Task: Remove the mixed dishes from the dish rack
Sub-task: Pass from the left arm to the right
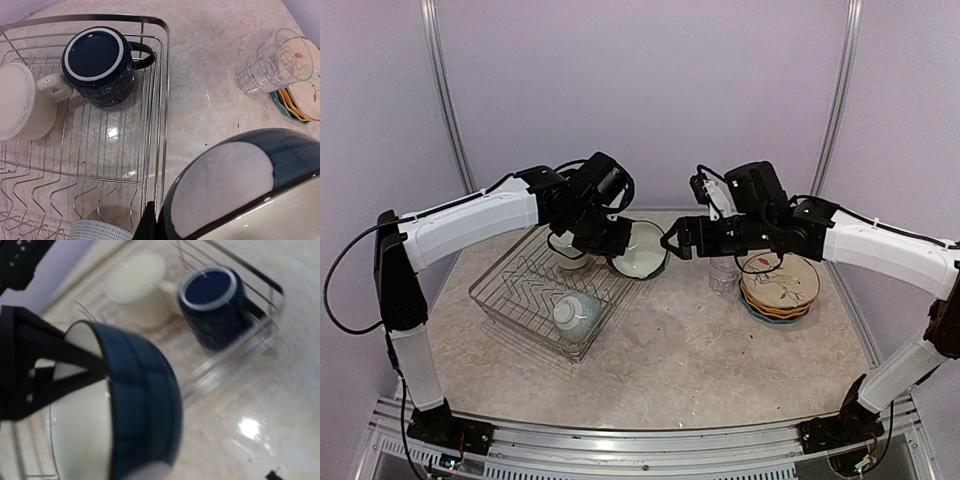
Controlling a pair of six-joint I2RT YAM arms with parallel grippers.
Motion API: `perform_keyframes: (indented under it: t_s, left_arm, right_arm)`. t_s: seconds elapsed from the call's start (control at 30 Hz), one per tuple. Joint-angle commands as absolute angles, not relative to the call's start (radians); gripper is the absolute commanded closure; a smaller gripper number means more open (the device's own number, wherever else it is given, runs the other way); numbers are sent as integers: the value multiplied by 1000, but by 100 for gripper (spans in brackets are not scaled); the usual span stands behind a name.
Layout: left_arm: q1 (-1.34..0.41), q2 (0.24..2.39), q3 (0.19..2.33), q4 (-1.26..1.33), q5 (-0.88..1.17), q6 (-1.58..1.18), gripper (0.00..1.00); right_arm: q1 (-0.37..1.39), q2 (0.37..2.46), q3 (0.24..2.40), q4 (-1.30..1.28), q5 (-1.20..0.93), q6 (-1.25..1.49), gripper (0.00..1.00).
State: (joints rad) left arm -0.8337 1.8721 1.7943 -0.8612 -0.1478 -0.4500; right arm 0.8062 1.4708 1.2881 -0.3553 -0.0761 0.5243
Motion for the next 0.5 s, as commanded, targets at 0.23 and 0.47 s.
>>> perform_keyframes:
  t_s: [0.23, 0.47]
  left_arm:
    - [-916, 1953, 1845, -908, -206, -583, 100]
    - [-927, 1969, 1839, -914, -192, -653, 99]
  right_arm:
    - [914, 1622, 1351, -589, 257, 615, 27]
    - [949, 1709, 1393, -621, 356, 682, 53]
